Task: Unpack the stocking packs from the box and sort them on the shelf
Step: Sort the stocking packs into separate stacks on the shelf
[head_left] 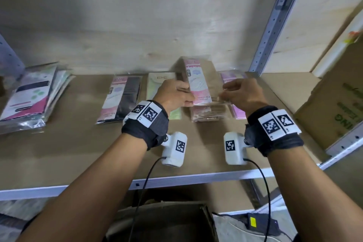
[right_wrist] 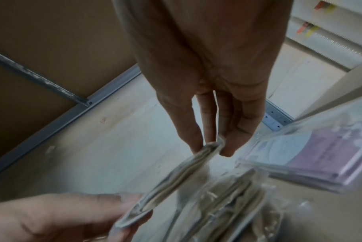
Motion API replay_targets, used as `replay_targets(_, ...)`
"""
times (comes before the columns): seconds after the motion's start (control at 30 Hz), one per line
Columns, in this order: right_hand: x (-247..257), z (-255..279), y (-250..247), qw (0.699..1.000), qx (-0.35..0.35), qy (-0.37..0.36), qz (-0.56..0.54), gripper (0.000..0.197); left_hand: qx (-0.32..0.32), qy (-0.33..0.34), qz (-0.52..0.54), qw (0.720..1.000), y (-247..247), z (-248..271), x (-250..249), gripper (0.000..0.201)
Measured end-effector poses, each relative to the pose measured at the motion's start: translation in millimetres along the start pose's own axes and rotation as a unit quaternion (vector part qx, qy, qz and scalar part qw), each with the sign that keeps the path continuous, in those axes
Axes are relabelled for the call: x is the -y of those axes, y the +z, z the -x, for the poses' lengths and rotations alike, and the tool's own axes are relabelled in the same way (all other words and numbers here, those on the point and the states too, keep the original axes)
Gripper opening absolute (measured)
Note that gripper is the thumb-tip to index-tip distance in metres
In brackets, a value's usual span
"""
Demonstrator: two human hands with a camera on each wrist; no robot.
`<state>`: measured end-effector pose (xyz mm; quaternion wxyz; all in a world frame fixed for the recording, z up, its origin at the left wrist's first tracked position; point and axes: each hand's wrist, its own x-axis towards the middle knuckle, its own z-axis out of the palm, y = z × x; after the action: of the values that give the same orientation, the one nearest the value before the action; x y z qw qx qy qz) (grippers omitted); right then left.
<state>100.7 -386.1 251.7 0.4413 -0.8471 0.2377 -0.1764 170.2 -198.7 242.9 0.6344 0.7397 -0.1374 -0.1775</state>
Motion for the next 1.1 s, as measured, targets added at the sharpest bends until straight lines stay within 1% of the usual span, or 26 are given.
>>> replay_targets(0.1,-3.6,0.4,1.7,0.999,0.033,0.023,0.03,0.032,-0.004,-0.034,-0.01,0.999,2.9,-3.6,2.9,0.042)
replay_targets(0.13,-4.2,0.9,2.6,0.998,0.04,0.024,0.041,0.032,0.001,-0.044,-0.016,0.999,3.6,-4.2,4.0,0.037)
replay_targets(0.2,-5.1,1.3,3.2,0.997,0.045,0.024,0.051,0.032,0.009,-0.058,-0.042,0.997,5.0,-5.1,5.6,0.02)
replay_targets(0.3,-6.6,1.0,2.7,0.997,0.047,0.023,0.049,0.033,0.003,-0.061,-0.058,0.996,6.1,-6.9,7.1,0.019)
replay_targets(0.4,-7.8,0.8,3.2,0.997,0.048,0.023,0.053,0.035,0.002,-0.063,-0.063,0.996,6.2,-9.5,8.2,0.041)
replay_targets(0.6,-9.5,-0.2,4.1,0.997,0.045,0.026,0.064,0.035,0.011,-0.06,-0.077,0.995,5.2,-8.2,6.6,0.05)
replay_targets(0.67,-8.7,-0.5,4.3,0.996,0.043,0.027,0.067,0.036,0.009,-0.051,-0.088,0.995,3.3,-7.3,5.4,0.048)
replay_targets(0.77,-3.1,0.5,4.6,0.997,0.017,0.009,0.078,0.034,-0.022,-0.024,-0.114,0.993,-7.4,-4.6,0.8,0.039)
replay_targets(0.83,4.0,3.7,6.1,0.996,-0.015,-0.036,0.076,0.027,-0.051,-0.009,-0.098,0.994,-20.9,-2.8,-2.5,0.043)
replay_targets(0.87,8.7,6.1,7.9,0.995,-0.029,-0.063,0.065,0.023,-0.069,-0.002,-0.084,0.994,-29.9,-0.9,-4.5,0.041)
replay_targets(0.9,13.8,8.9,10.4,0.994,-0.038,-0.088,0.049,0.02,-0.088,0.006,-0.075,0.993,-40.1,1.7,-6.0,0.035)
replay_targets(0.93,19.5,11.6,13.8,0.993,-0.039,-0.105,0.03,0.016,-0.105,0.015,-0.07,0.992,-51.8,5.0,-7.6,0.024)
replay_targets(0.97,24.8,14.5,18.2,0.993,-0.03,-0.115,0.008,0.013,-0.117,0.023,-0.067,0.991,-64.1,9.1,-8.4,0.013)
replay_targets(1.0,30.0,17.6,23.9,0.993,-0.008,-0.118,-0.019,0.011,-0.128,0.03,-0.068,0.989,-77.8,13.6,-8.3,0.007)
replay_targets(1.1,44.2,32.1,47.4,0.988,0.077,-0.114,-0.077,0.009,-0.16,0.038,-0.074,0.984,-123.6,28.9,-3.5,0.01)
